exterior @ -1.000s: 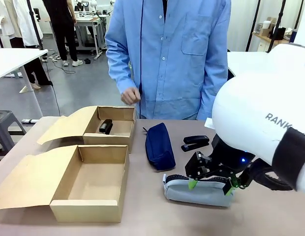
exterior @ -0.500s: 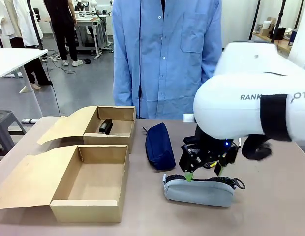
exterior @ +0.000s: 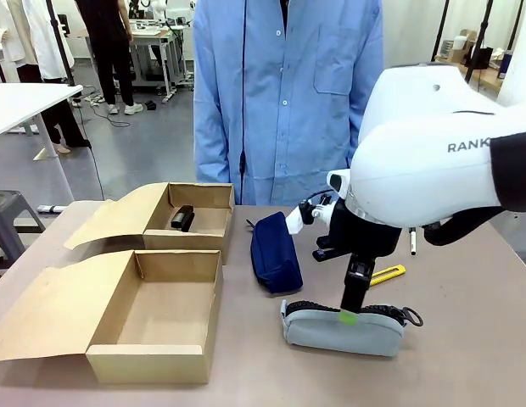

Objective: Place items inside the box.
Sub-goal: Pick up a Pencil pouch or Stapler and place it inside the Mailer Box closest to the robot.

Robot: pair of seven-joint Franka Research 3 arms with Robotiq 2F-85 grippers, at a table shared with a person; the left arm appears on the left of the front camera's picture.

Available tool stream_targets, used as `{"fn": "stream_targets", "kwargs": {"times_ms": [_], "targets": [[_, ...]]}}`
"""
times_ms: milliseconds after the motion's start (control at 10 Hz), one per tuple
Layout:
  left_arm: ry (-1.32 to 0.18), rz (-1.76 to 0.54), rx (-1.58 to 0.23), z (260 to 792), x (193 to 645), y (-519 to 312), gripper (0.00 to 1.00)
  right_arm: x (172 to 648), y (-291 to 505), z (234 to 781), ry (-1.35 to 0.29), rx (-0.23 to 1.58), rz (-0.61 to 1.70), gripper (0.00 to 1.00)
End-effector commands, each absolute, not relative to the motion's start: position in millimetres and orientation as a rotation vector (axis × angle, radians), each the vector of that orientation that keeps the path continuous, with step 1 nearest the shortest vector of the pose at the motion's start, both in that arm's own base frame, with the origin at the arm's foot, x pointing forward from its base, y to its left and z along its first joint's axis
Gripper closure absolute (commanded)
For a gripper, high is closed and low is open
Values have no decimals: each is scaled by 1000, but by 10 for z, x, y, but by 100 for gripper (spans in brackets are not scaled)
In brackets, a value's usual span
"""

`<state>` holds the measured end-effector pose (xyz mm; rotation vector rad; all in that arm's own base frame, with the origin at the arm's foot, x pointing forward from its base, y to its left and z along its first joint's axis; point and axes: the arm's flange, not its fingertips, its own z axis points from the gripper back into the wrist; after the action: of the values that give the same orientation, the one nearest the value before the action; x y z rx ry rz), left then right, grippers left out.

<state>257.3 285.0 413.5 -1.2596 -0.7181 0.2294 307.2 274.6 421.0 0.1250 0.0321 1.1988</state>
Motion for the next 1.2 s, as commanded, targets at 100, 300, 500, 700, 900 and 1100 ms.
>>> {"fn": "stream_targets", "kwargs": {"times_ms": [100,300,500,700,900,1100], "targets": [[-746,211,-1271,4140,2577,2843,0,2993,2604,4051,-2,93,1969,0],[-746,211,-1271,4140,2577,2843,0,2912,2658,3959,-4,-11,1995,0],[-746,211,-1271,4140,2577,2843,0,2973,2765,3771,79,-42,1876,0],[-746,211,-1271,4140,2577,2843,0,3074,2848,3659,91,-3,1759,0],[-746,211,-1271,4140,2577,2843,0,3137,2959,3511,144,33,1725,0],[-746,211,-1271,4140,2577,2843,0,3159,3073,3303,210,75,1692,0]]}}
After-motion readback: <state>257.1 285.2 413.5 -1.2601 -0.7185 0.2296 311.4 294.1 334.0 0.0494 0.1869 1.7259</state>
